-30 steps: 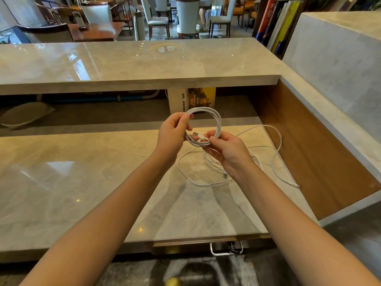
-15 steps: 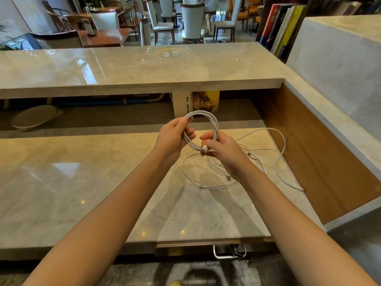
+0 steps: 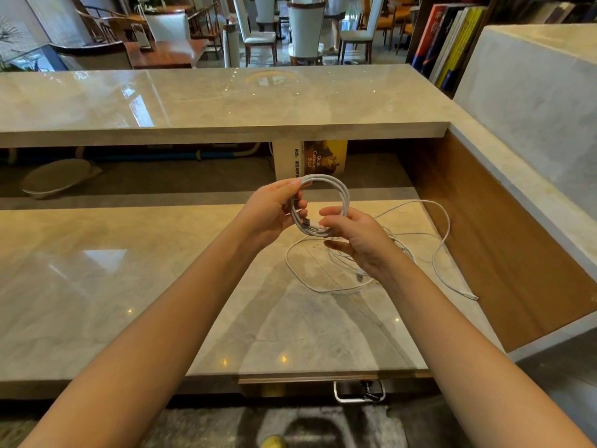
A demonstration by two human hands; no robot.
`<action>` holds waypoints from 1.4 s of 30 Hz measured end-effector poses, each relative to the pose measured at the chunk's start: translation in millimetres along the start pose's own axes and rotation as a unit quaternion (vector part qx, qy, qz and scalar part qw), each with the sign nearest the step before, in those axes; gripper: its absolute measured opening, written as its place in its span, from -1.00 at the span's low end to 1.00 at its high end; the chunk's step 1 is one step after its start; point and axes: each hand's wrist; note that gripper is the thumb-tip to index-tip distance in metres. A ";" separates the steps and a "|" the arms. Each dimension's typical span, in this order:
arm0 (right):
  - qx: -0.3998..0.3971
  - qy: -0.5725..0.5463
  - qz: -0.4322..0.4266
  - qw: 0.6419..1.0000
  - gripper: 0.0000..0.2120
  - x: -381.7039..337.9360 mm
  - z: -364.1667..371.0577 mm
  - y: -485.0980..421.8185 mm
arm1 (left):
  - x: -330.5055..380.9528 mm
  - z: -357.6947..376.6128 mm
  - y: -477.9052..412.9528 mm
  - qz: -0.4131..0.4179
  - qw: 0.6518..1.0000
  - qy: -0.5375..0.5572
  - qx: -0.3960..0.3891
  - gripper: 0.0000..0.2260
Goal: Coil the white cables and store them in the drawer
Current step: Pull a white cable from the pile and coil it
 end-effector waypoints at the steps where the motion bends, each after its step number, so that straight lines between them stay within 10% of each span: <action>1: 0.008 0.020 -0.008 1.000 -0.92 1.2 -1.8 -1.4 | -1.3 -2.4 -0.7 -0.009 1.000 0.002 0.002 -0.82; 22: 0.014 0.051 0.015 0.998 -0.81 64.8 32.3 -40.2 | -76.4 -56.8 5.3 -0.090 0.979 -0.111 0.142 -0.81; 42: -0.032 0.203 0.022 0.978 -0.83 51.1 43.1 -41.6 | -81.5 -72.7 4.5 -0.080 0.974 0.068 0.200 -0.91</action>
Point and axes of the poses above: each hand's wrist, its own y-axis away from the middle knuckle, its own z-axis out of the palm, x = y × z, and after that the axes turned 10 degrees about -y, right-handed
